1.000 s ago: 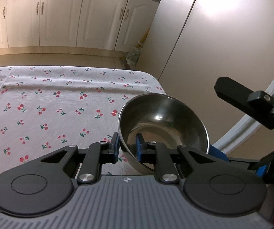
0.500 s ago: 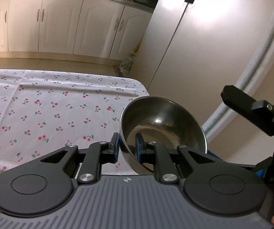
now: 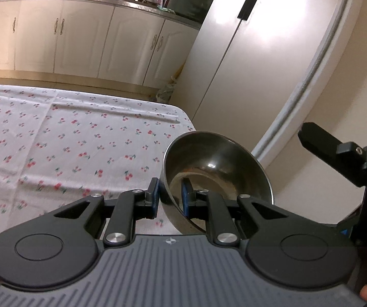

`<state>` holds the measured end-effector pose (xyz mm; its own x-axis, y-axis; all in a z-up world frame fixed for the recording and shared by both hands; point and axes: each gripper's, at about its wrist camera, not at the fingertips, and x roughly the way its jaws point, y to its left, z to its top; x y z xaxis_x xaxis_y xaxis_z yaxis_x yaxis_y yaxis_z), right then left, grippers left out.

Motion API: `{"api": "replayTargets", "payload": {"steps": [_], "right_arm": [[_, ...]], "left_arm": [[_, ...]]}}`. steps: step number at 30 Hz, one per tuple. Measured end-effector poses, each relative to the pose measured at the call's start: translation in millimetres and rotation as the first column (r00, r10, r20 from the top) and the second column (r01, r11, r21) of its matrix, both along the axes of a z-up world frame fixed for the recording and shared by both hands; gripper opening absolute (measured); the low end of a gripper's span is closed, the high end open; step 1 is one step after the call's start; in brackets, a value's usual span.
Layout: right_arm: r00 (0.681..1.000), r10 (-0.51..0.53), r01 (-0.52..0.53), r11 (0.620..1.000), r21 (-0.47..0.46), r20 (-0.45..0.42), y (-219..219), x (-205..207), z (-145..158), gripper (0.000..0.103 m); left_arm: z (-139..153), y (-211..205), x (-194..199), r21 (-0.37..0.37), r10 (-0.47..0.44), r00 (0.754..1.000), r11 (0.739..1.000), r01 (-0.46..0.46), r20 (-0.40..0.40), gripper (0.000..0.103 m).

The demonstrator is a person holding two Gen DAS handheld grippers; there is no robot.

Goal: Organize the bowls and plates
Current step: 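Lift the steel bowl with the left gripper and carry it toward the plate stack, then lower the steel bowl into the cream bowl with the left gripper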

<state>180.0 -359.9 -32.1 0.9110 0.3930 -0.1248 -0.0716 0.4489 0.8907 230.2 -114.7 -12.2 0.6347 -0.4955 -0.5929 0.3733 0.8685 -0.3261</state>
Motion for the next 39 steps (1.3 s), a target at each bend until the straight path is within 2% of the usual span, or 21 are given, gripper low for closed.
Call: {"api": "replayTargets", "payload": {"steps": [14, 22, 27, 32, 39], "right_arm": [[0.999, 0.028, -0.027, 0.999, -0.047, 0.020, 39.0, -59.2, 4.8, 0.103], [0.998, 0.052, -0.051, 0.998, -0.027, 0.024, 49.5, -82.7, 1.6, 0.103], [0.998, 0.060, -0.060, 0.998, -0.016, 0.024, 56.2, -94.1, -0.2, 0.103], [0.998, 0.066, -0.066, 0.998, -0.011, 0.016, 58.7, -101.8, -3.8, 0.103], [0.998, 0.056, -0.056, 0.998, 0.000, -0.033, 61.0, -110.0, -20.8, 0.103]], "left_arm": [[2.7, 36.2, -60.4, -0.018, -0.006, 1.000, 1.000, 0.007, 0.019, 0.016], [3.4, 43.4, -81.5, -0.025, 0.001, 1.000, 1.000, -0.001, 0.017, 0.017], [3.9, 43.8, -83.4, -0.026, 0.014, 1.000, 1.000, -0.013, 0.023, 0.017], [0.9, 42.3, -78.8, -0.038, 0.023, 1.000, 0.999, -0.023, -0.003, 0.017], [-8.4, 28.8, -61.9, -0.021, 0.026, 0.999, 0.999, -0.026, -0.037, 0.017]]}}
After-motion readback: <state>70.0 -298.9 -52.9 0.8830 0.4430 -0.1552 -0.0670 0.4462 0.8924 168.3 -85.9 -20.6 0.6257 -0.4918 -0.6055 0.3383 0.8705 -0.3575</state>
